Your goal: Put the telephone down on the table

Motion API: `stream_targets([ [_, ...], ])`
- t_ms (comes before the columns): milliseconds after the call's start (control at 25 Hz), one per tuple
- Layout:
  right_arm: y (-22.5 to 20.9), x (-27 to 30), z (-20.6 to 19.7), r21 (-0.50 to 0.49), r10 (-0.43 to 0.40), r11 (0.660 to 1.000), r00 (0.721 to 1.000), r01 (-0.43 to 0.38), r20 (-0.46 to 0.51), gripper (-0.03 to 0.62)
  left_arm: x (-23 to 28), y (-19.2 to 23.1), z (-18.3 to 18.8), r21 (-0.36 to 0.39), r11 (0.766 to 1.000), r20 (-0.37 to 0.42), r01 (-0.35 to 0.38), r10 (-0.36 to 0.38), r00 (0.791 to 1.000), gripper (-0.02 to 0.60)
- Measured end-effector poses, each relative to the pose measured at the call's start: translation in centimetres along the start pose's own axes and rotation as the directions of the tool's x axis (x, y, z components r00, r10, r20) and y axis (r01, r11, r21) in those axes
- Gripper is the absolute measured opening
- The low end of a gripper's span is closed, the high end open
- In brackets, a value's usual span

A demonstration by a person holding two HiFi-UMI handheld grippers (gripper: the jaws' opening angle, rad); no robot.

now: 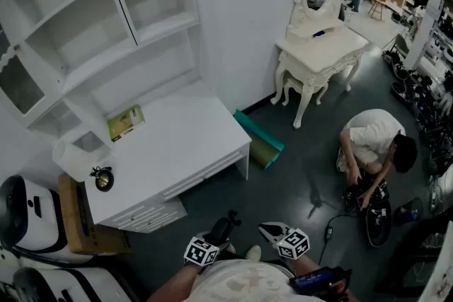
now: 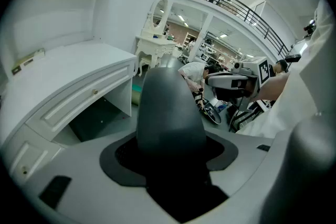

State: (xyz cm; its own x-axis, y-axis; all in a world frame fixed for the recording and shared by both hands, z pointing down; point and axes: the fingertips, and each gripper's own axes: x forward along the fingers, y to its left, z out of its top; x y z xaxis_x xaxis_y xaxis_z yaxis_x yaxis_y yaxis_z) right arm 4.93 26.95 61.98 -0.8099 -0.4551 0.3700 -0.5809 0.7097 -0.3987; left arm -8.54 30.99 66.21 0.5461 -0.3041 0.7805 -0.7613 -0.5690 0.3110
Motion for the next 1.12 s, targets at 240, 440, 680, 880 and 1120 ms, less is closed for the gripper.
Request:
stream_targets([
  [240, 1.0, -0.7, 1.7, 0.015, 0.005, 1.0, 0.995, -0.006, 0.096, 0.015, -1.1, -0.4, 0.3, 0.02, 1.0, 0.025, -0.021, 0.02, 0.999, 0.284],
  [440, 1.4, -1.2, 2.2, 0.022, 0.003, 1.0, 0.993, -0.005, 0.118, 0.015, -1.6, -0.5, 0.8, 0.018, 0.999, 0.048, -0.035, 0.034, 0.998, 0.284],
  [680, 0.7, -2.1, 2.4, 0.009, -0.014, 1.0, 0.995, 0.013, 0.102, 0.015, -1.1, -1.0, 1.7, 0.015, 0.999, 0.057, -0.042, 0.041, 0.998, 0.284],
  [880, 0.2, -2.8, 2.6, 0.045, -0.03, 0.999, 0.99, 0.024, 0.139, 0.015, -0.8, -1.1, 2.2, 0.047, 0.998, 0.035, -0.046, 0.044, 0.998, 0.284],
  [1120, -0.5, -3.4, 2.3, 0.071, -0.059, 0.996, 0.988, 0.05, 0.143, 0.015, -0.2, -0.9, 3.5, 0.065, 0.997, 0.033, -0.039, 0.037, 0.999, 0.284],
])
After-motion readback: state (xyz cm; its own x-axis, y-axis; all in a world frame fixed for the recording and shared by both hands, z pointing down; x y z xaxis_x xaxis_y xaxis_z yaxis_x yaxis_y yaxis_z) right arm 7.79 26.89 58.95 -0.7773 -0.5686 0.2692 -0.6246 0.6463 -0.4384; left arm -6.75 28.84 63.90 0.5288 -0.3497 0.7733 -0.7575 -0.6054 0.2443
